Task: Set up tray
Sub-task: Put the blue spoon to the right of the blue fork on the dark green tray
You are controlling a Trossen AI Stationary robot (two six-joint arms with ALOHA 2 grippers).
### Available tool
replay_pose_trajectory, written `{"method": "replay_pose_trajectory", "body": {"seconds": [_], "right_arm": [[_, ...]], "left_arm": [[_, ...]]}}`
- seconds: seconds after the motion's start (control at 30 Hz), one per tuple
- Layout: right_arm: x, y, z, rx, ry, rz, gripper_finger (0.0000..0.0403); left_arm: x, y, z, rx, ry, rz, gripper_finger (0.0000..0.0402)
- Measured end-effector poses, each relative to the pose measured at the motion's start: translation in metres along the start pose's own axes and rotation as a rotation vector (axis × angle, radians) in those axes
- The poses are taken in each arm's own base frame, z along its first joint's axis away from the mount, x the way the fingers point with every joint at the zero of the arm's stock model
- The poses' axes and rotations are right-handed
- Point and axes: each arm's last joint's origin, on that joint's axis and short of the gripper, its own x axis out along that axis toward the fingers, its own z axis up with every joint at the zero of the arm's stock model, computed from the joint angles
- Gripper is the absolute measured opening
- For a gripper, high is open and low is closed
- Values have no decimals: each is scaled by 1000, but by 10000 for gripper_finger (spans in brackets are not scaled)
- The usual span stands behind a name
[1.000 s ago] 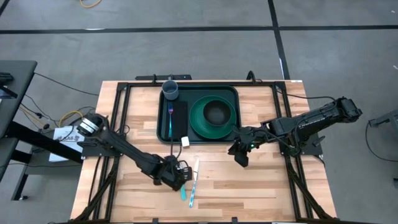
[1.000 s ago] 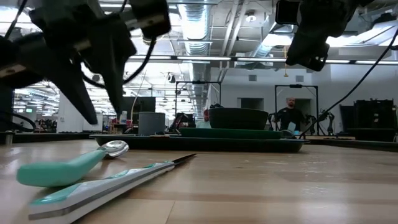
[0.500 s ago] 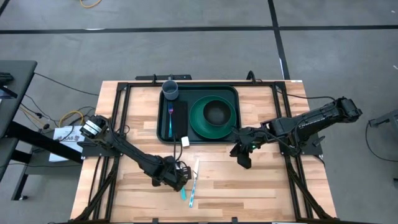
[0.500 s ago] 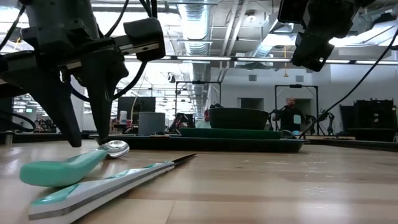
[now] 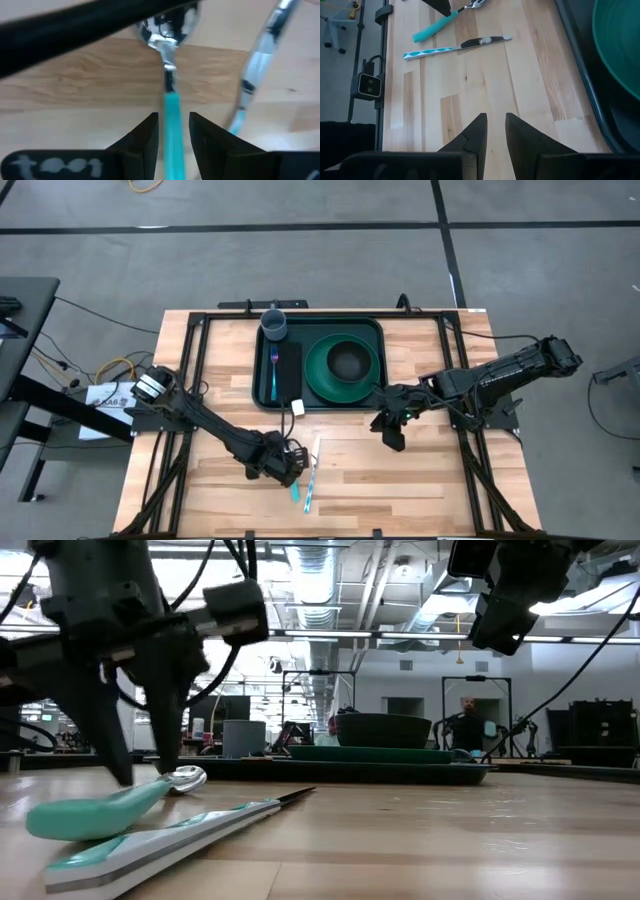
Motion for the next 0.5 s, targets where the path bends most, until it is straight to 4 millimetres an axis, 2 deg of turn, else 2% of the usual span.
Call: {"method": "replay_pose_trajectory", "body": {"seconds": [0.3,0.5], "right_arm": [[0,-1,-1,-1,12,-6,64],[0,-1,-2,-4,16,-8,64]], "left_arm": [[24,-1,-2,14,40,27,96],[25,-2,2,6,22,30,96]]}}
